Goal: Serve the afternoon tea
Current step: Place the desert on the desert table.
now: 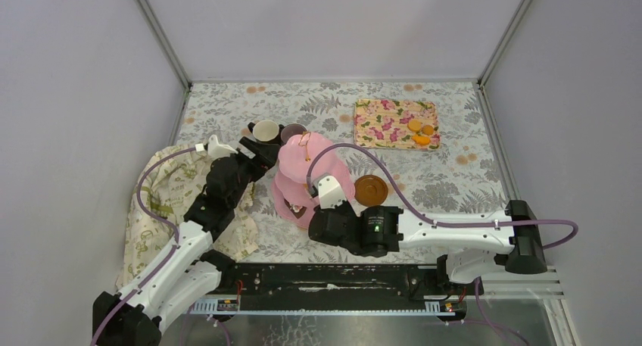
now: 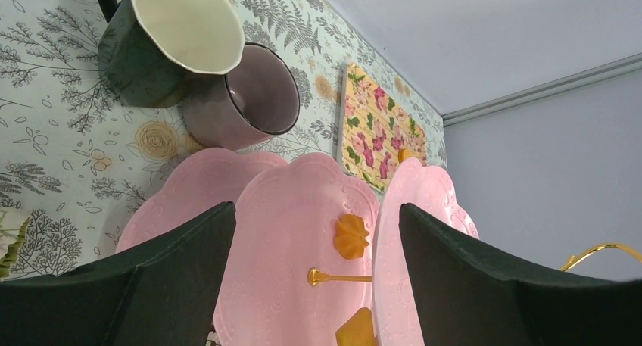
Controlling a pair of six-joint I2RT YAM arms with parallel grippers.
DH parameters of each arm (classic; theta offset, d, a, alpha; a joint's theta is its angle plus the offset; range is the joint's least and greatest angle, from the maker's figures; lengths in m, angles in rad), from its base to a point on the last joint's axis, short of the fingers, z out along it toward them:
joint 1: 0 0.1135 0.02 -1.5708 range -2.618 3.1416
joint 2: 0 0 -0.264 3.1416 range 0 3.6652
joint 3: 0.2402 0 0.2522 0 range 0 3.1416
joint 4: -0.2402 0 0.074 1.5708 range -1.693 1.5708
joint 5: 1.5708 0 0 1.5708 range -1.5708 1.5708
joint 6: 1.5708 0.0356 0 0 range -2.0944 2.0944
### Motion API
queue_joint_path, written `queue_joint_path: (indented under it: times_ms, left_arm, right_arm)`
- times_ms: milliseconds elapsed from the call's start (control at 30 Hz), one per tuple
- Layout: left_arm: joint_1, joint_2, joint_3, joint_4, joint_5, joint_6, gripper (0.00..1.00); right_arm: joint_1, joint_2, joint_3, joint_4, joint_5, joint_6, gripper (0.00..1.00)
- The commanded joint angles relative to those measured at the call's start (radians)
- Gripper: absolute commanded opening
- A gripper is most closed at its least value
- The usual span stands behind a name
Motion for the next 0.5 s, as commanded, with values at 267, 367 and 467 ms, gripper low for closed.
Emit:
queue_joint_path:
  times_ms: [267, 367, 467]
  left_arm:
    - [0.005, -0.037, 0.029, -0.006, -0.021, 0.021, 0.86]
    - [0.005, -0.039, 0.033, -0.008, -0.017, 0.022, 0.86]
    - [0.005, -0.046, 0.032, -0.010, -0.014, 0.021, 0.86]
  right_arm:
    - [0.016, 0.060, 0.084, 0.077, 0.042, -0.003, 0.00]
    - [0.015, 0.080, 0.096, 0.100, 0.043, -0.014, 0.00]
    - [0.014, 0.100, 0.113, 0.109, 0.048, -0.017, 0.00]
